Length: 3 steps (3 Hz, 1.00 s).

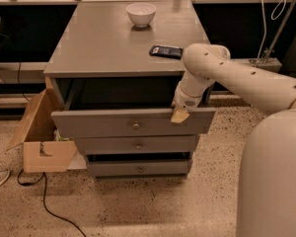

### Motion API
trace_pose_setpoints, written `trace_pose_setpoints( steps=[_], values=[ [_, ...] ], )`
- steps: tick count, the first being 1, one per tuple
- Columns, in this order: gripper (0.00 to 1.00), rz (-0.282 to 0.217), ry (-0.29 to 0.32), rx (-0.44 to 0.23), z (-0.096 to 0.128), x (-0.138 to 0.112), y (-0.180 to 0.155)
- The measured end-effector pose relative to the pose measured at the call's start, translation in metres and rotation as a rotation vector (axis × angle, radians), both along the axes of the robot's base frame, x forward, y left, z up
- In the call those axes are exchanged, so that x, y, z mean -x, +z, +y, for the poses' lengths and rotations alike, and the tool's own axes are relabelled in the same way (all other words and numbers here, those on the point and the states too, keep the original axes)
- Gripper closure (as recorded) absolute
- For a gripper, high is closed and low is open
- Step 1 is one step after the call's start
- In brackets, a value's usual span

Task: Open top drawer

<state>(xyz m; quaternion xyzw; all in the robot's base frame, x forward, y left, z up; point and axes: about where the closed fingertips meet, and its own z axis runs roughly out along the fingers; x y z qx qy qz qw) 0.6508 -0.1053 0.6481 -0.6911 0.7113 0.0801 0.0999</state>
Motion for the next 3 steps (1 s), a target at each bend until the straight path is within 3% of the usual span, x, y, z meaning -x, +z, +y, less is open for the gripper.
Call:
trace_pose_setpoints(
  steps=[1,2,3],
  values=[
    [0.94,0.0,0.0,0.0,0.0,-0.001,0.003],
    [0.69,0.0,-0.008,-0.032,-0.001,0.009,0.009],
    [0.51,0.0,-0.008,-0.032,-0.001,0.009,0.009]
  ],
)
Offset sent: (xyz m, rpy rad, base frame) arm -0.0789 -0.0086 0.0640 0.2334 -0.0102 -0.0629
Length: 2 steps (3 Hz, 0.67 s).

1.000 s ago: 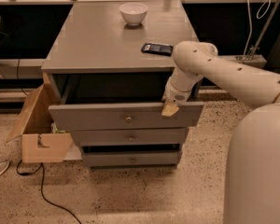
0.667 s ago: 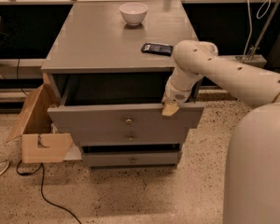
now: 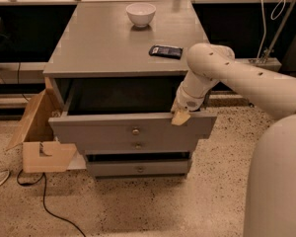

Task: Open top drawer

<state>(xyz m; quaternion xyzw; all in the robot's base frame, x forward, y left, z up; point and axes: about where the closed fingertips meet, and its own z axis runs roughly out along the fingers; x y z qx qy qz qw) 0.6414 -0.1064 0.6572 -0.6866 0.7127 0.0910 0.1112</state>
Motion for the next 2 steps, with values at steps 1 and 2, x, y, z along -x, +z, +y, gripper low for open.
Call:
trace_pose_setpoints(
  steps=[1,2],
  values=[
    [0.27,0.0,0.0,0.0,0.0,0.0,0.0],
    [0.04,0.015,0.016,0.01,0.0014,0.0036,-0.0044]
  ],
)
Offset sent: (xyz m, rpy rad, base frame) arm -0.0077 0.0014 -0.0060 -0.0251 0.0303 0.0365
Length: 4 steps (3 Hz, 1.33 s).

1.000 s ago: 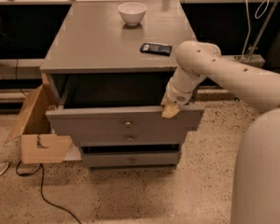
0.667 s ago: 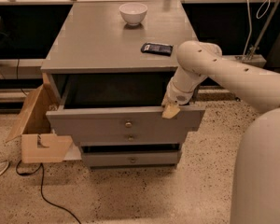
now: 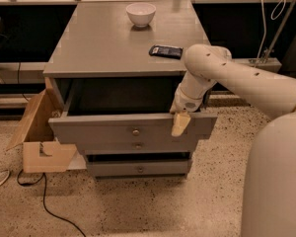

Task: Open top drawer

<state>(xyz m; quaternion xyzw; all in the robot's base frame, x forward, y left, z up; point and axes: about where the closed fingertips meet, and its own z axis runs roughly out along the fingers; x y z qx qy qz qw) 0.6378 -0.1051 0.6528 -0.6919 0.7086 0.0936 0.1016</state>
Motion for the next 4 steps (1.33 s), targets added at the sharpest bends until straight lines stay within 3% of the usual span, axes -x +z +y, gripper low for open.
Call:
trace_pose_setpoints(
  steps=[2,4],
  values=[
    [0.0,0.084,0.076,0.065,0.017,0.021,-0.018],
    [0.41,0.156,0.09,0.132,0.019,0.046,-0.024]
  ],
)
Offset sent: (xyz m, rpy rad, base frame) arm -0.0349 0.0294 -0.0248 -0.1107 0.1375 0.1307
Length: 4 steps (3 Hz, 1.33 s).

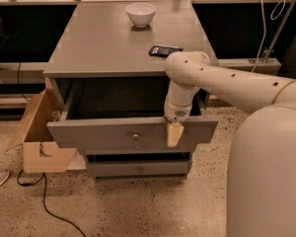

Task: Open top drawer

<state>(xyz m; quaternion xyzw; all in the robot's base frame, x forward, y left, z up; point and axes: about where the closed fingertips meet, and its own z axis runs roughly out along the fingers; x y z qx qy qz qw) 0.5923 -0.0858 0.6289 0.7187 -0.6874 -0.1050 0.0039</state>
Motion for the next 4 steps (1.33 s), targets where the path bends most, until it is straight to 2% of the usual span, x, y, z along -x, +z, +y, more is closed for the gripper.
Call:
trace_pose_setpoints(
  steps=[1,2,3,4],
  values=[
    [0.65,0.0,0.0,0.0,0.0,0.0,0.007],
    [0.88,-0.019,-0.013,0.011,-0.004,0.016,0.013],
    [1.0,-0.02,-0.013,0.011,-0.004,0.016,0.011],
    [1.0,-0.055,-0.038,-0.018,-0.01,0.037,0.012]
  ],
)
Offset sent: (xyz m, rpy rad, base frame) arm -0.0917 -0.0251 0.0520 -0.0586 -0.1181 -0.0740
